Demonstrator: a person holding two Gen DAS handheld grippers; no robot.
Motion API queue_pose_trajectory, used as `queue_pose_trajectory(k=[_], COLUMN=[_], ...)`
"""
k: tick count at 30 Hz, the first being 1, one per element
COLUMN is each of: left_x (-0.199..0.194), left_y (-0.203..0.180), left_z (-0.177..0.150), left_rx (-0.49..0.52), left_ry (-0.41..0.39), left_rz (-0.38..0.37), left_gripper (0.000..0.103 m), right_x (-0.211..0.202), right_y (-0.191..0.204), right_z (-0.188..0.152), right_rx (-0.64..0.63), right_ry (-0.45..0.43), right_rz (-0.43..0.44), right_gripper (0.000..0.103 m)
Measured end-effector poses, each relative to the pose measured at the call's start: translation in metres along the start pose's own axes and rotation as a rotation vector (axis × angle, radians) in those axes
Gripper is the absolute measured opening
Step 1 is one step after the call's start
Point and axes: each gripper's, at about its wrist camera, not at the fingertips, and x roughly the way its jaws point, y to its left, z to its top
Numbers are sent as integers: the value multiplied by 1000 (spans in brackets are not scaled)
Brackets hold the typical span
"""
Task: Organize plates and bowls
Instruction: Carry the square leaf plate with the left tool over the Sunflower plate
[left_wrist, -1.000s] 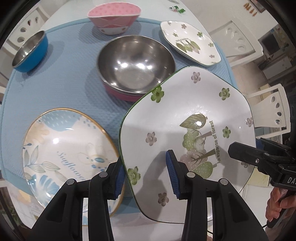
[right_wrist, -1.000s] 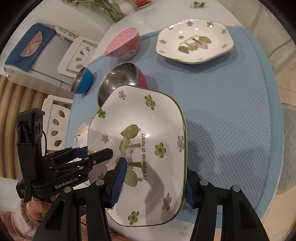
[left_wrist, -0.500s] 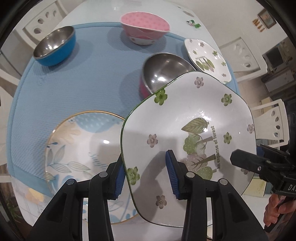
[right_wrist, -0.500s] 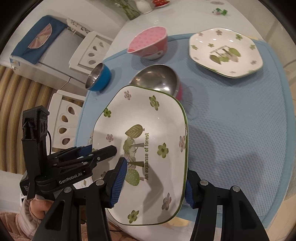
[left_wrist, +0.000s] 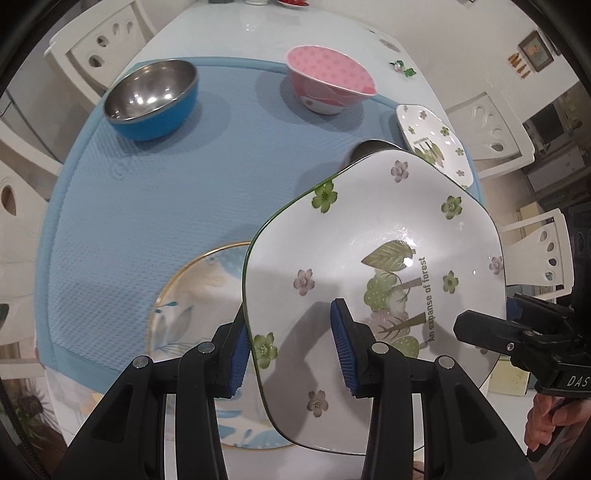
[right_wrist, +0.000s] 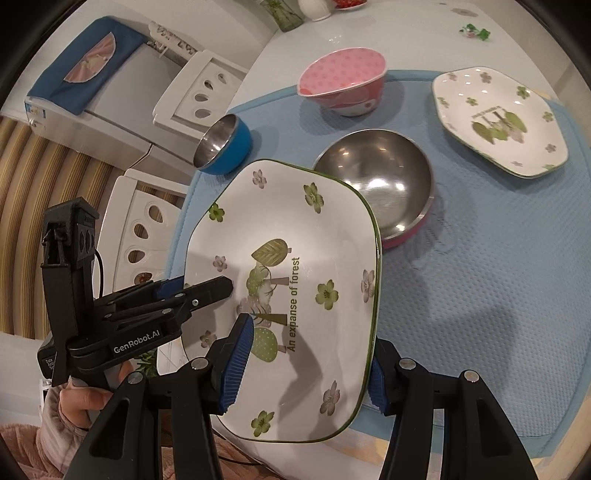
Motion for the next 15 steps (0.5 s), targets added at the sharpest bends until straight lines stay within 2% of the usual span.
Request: queue_pose_trajectory(k=[15], left_x=[-3], left_y=[60], left_z=[-14], left_rx=[-31], left_ry=[29], left_rz=[20], left_gripper=[37], right_x=[54], right_y=[46], right_z=[7], right_rx=[-22], right_ry=[67], right_rz=[14], right_gripper=[54])
